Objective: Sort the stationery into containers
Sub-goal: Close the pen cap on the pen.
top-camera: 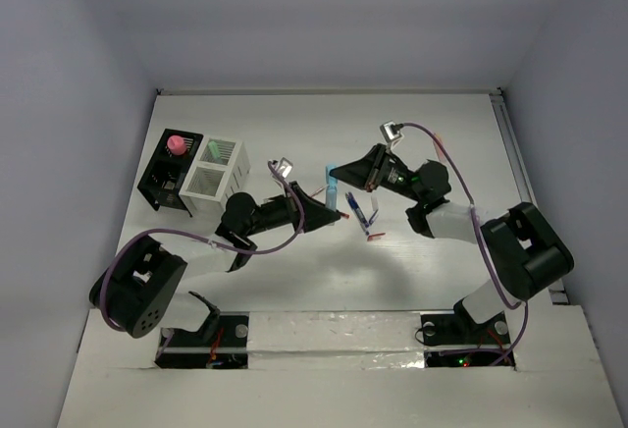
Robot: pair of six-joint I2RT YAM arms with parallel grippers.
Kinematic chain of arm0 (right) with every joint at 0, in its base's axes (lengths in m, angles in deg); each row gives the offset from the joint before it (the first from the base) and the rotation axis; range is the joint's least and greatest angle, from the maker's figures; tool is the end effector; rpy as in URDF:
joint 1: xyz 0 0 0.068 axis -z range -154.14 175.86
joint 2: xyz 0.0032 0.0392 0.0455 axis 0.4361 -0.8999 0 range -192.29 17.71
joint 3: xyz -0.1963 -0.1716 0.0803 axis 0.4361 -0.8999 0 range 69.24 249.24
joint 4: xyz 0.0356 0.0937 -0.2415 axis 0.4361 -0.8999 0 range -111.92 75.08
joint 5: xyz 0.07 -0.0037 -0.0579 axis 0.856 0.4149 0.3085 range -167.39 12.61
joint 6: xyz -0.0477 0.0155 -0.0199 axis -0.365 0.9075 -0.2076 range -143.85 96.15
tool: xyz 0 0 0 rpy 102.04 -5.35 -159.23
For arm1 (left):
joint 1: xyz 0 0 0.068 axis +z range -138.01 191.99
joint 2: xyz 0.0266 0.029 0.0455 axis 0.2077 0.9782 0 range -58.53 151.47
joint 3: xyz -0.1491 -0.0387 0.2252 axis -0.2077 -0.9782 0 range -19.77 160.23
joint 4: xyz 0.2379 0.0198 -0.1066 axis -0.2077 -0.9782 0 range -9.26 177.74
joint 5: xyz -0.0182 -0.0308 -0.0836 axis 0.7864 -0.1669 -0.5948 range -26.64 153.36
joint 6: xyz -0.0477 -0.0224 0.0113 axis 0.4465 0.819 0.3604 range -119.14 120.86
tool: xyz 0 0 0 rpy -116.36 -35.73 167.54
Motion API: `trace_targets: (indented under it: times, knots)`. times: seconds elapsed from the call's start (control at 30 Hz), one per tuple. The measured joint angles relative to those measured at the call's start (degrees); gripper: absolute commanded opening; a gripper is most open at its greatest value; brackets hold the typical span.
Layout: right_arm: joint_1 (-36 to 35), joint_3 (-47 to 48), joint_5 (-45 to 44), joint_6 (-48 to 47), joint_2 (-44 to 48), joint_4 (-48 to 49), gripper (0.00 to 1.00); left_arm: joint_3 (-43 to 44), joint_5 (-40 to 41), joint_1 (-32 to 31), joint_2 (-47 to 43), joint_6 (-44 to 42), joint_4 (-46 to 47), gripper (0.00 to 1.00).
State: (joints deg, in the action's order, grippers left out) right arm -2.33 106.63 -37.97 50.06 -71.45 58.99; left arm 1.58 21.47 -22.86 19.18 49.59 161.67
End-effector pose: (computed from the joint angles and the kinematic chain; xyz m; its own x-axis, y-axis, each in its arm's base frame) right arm 0.2616 0.1658 0.2603 -0.7567 0.4366 -0.4866 -0.5639 -0.0593 0.8237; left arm 0.1876 -0.1597 0.2311 -0.5490 -0.2996 -0.7803 0.8113 0.0334 -0.5836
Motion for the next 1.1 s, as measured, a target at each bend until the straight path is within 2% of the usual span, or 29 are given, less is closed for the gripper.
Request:
trace_targets:
  times: [0.6,1.1]
  knots:
    - [-3.34,-1.31,-1.70,-4.63,0.90,0.07,0.00,-1.11,0.22,0.48,-2.34,5.51,-0.17,0.00]
    - [-7.13,-1.07,-4.15,-3.69,4.50,4.15,0.00,-0.72,-0.07,-0.15,-13.07,3.45,-5.42,0.00]
